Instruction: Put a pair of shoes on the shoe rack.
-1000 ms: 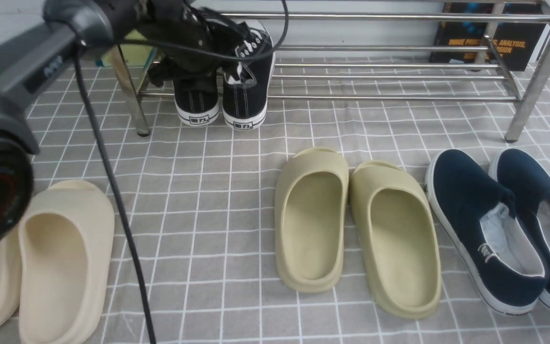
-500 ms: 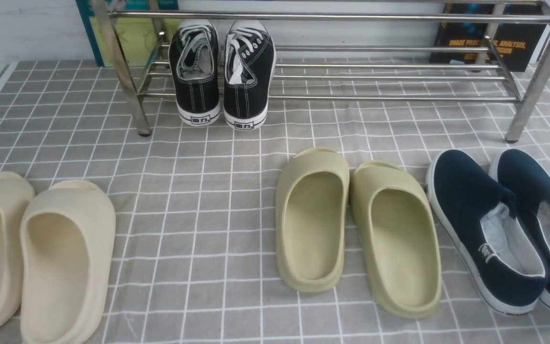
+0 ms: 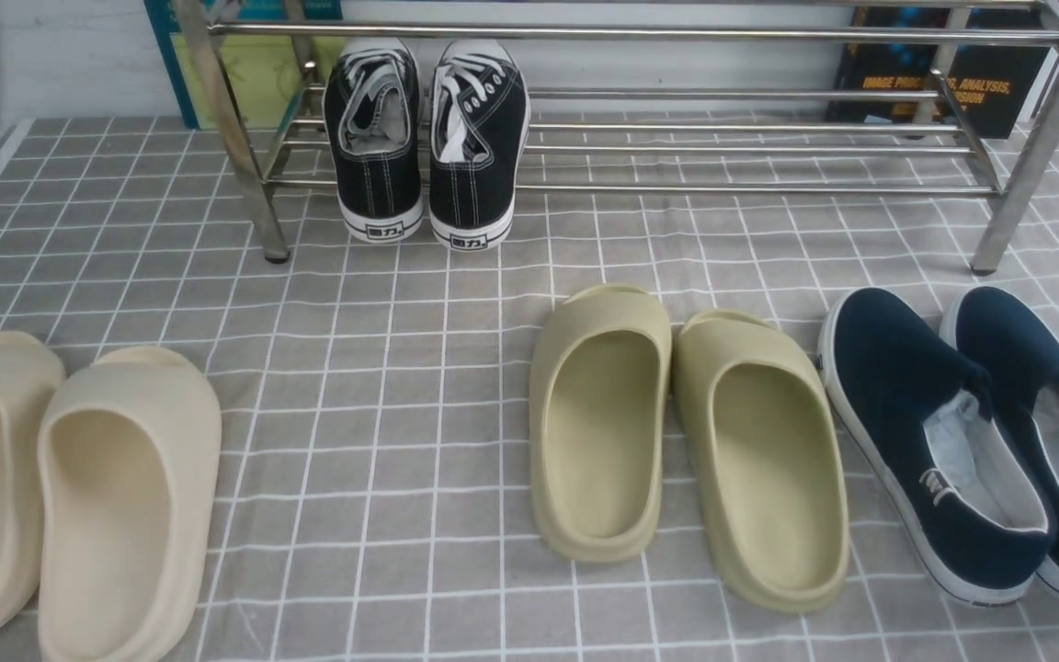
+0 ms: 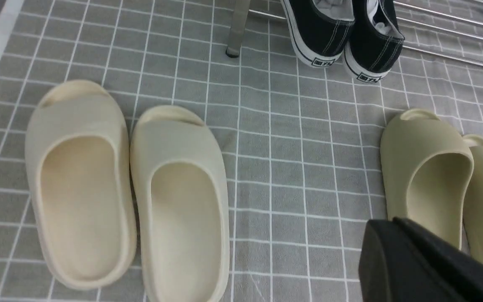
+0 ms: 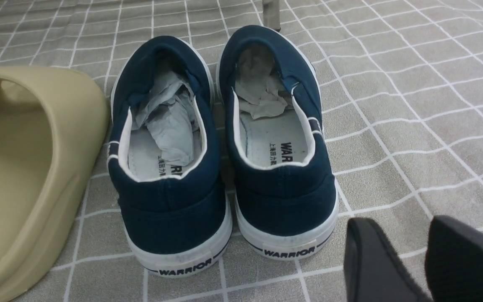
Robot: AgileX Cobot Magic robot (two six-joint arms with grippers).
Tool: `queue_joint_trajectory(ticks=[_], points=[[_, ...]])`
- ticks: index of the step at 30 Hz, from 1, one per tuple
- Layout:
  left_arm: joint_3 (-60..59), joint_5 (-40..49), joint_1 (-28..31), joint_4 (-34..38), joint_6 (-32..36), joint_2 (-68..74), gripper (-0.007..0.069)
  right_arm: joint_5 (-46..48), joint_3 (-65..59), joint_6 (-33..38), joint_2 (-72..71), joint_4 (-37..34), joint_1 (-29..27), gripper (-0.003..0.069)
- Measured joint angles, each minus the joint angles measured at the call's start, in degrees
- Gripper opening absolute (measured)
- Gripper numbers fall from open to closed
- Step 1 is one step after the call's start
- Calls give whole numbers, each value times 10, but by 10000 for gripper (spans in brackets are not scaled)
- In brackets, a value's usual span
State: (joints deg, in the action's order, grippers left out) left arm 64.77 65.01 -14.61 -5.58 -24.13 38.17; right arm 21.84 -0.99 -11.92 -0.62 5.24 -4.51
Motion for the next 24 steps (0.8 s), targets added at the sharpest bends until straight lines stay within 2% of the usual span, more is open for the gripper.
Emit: queue_joint_trajectory(ticks=[5,11,15,24], points=[[-108,-6,0,1,-28,-139,0,0,0,0,0,0,0,239],[-167,25,0,27,-30,-237,4,0,0,0,0,0,0,239],[-185,67,0,35,-31,-262,8,0,0,0,0,0,0,239],[-190,67,0,35,-31,-265,7,0,0,0,0,0,0,239]])
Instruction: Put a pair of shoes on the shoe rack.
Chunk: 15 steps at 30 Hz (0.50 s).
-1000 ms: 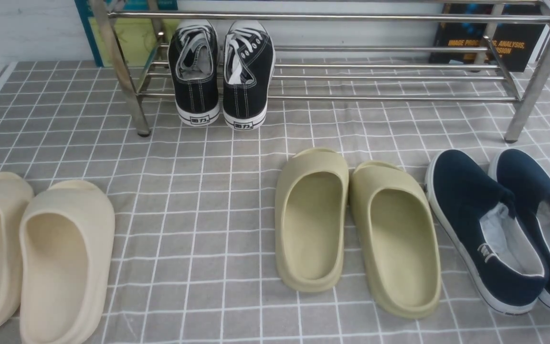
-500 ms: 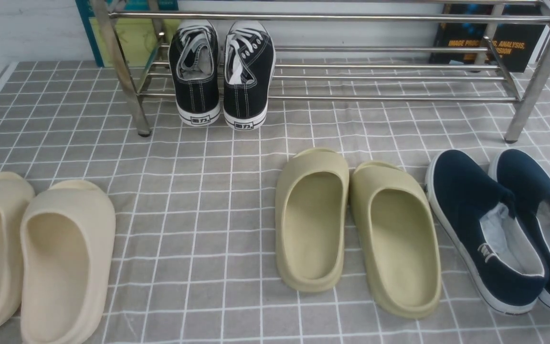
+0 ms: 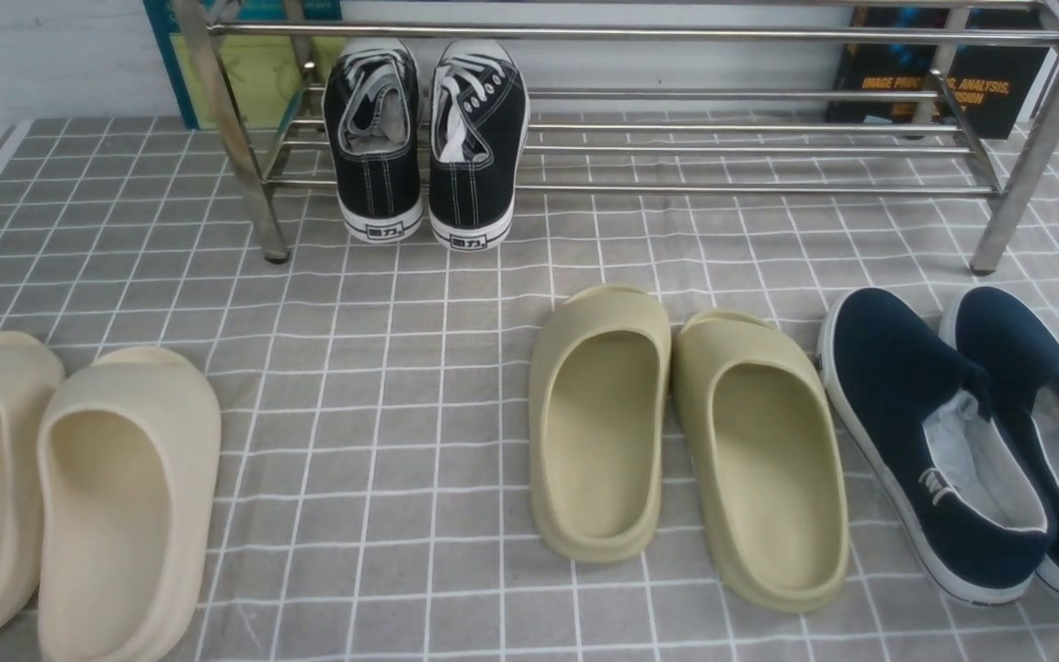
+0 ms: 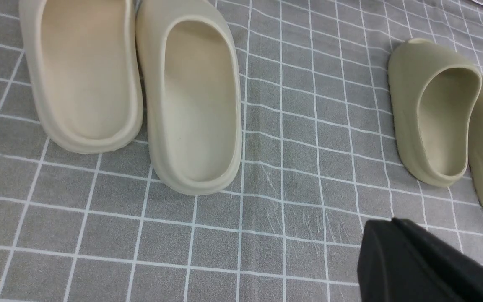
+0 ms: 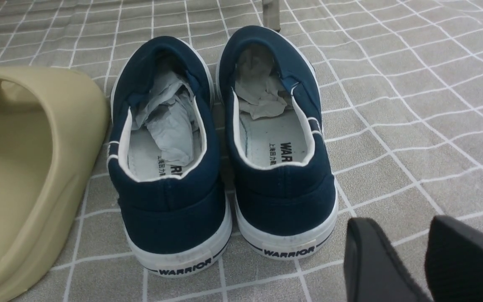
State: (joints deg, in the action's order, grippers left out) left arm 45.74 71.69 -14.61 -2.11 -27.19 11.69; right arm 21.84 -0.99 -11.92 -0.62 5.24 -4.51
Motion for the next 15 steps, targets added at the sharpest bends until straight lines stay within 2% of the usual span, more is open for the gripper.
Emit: queue_joint_trajectory(ticks=[3,5,8,10,11,12,14,15], points=[[-26,-17,1,-4,1,-6,-5,0,0,0,0,0,0,239],[-61,-76,15,-7,5,-15,-13,0,0,0,0,0,0,239],[-159,-248,81,11,42,-38,-13,0,0,0,0,0,0,239],[-190,-308,103,30,61,-49,-13,0,0,0,0,0,0,239],[-247,-386,141,58,92,-71,-13,0,0,0,0,0,0,239],[-254,-395,145,61,96,-73,-13,0,0,0,0,0,0,239],[-333,-501,189,94,140,-109,-13,0,0,0,0,0,0,239],[-355,-521,199,99,146,-117,-13,0,0,0,0,0,0,239]])
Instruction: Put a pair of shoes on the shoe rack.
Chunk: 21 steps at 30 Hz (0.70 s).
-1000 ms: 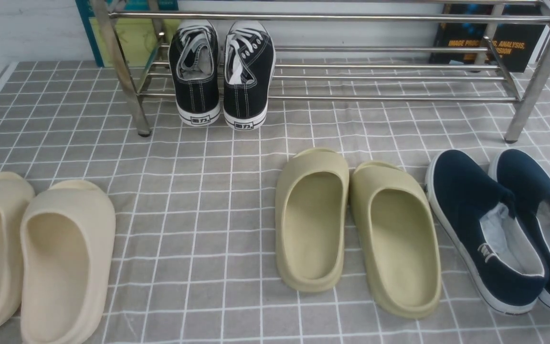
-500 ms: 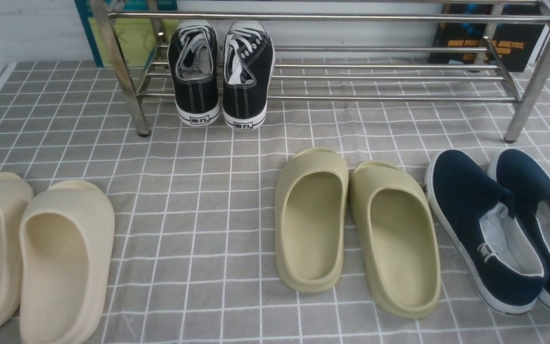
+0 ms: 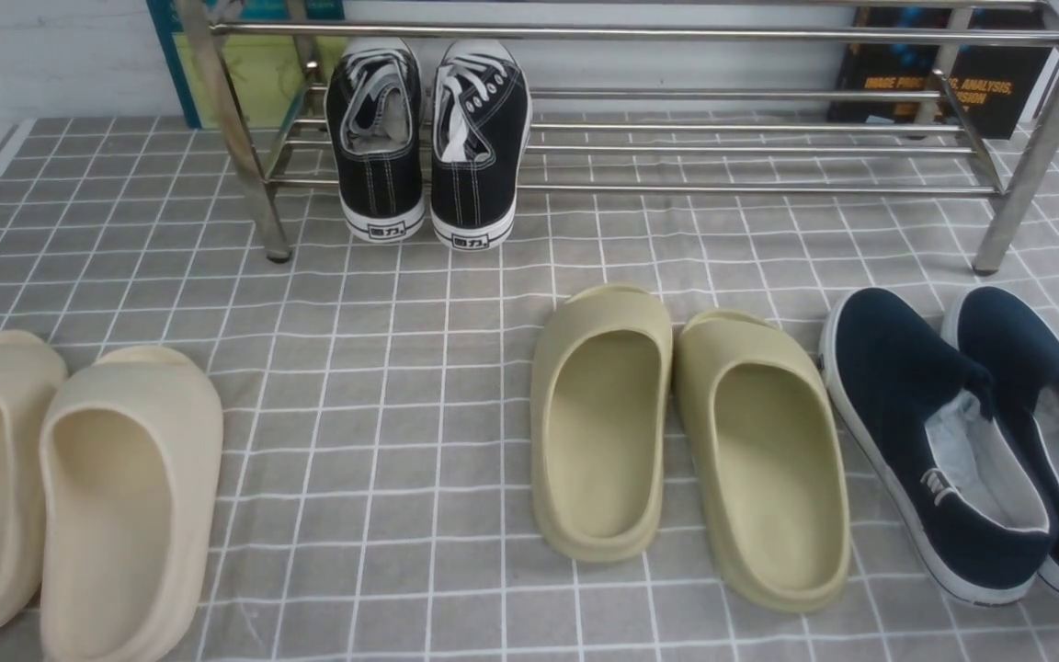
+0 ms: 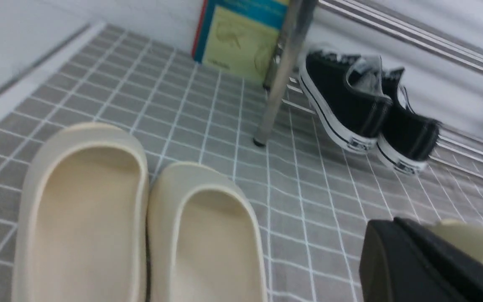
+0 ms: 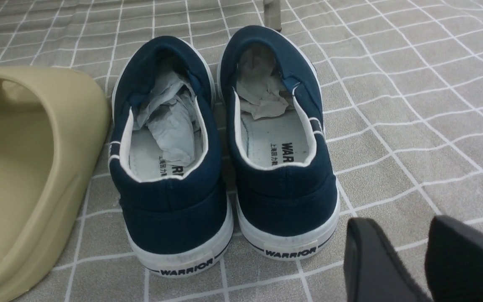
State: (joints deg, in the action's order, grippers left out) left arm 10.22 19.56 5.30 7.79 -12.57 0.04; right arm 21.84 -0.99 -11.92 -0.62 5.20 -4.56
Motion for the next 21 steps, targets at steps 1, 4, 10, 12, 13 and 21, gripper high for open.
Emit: queue_joint_trajectory(ticks=[1,4,10,12,13,21], points=[[-25,-19,10,2,5,-5,-13,0,0,0,0,0,0,239],[-75,-35,19,-3,7,-7,-13,0,0,0,0,0,0,239],[-118,-41,-7,-53,-43,-7,-13,0,0,0,0,0,0,239],[-119,-39,-31,-72,-51,-7,-13,0,0,0,0,0,0,239],[-119,-35,-45,-78,-52,-7,-13,0,0,0,0,0,0,239],[-119,20,-65,-78,-40,-7,-13,0,0,0,0,0,0,239]])
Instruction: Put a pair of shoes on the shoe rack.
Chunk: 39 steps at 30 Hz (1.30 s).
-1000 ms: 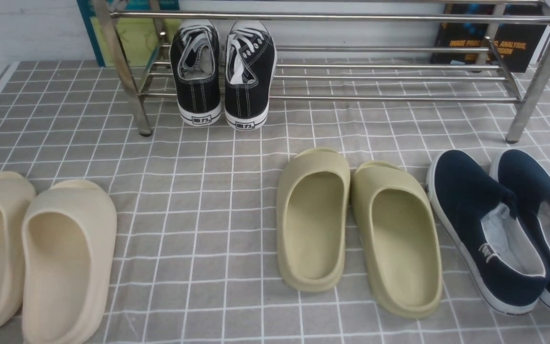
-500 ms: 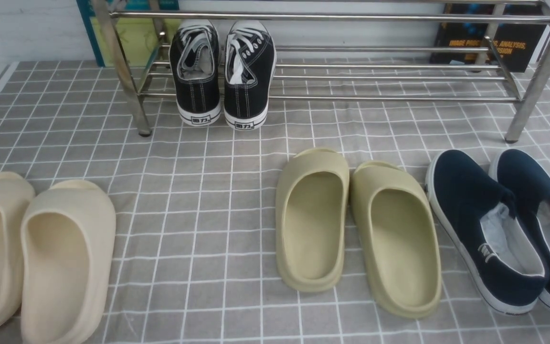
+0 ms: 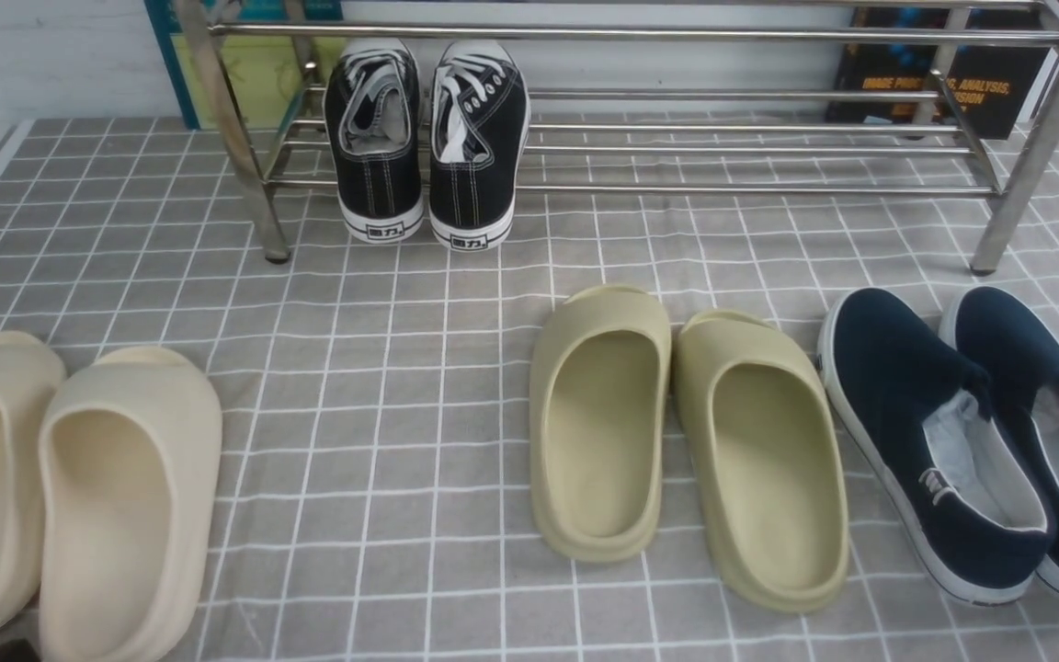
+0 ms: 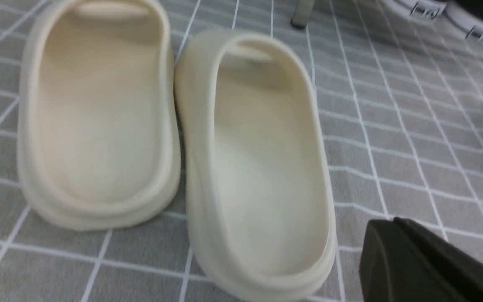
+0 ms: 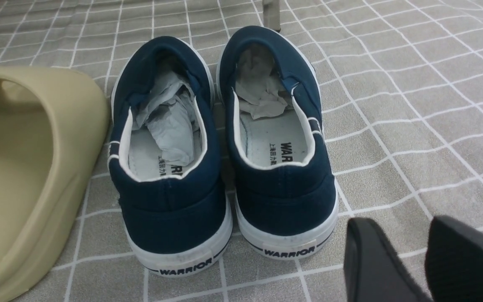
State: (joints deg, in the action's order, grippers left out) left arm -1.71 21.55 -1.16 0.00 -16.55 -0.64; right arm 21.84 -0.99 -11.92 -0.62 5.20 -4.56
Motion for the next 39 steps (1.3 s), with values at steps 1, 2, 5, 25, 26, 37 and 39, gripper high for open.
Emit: queue_joint_trajectory(ticks=[1,2,5,25,26,37,39], points=[[0,1,0,0,17,0,-13,0,0,0,0,0,0,239],[0,1,0,0,24,0,-13,0,0,0,0,0,0,239],[0,1,0,0,37,0,-13,0,0,0,0,0,0,239],[0,-4,0,0,42,0,-13,0,0,0,0,0,0,239],[0,-4,0,0,42,0,-13,0,0,0,0,0,0,239],[0,-4,0,0,42,0,-13,0,0,0,0,0,0,239],[0,-4,0,0,42,0,-13,0,0,0,0,0,0,239]])
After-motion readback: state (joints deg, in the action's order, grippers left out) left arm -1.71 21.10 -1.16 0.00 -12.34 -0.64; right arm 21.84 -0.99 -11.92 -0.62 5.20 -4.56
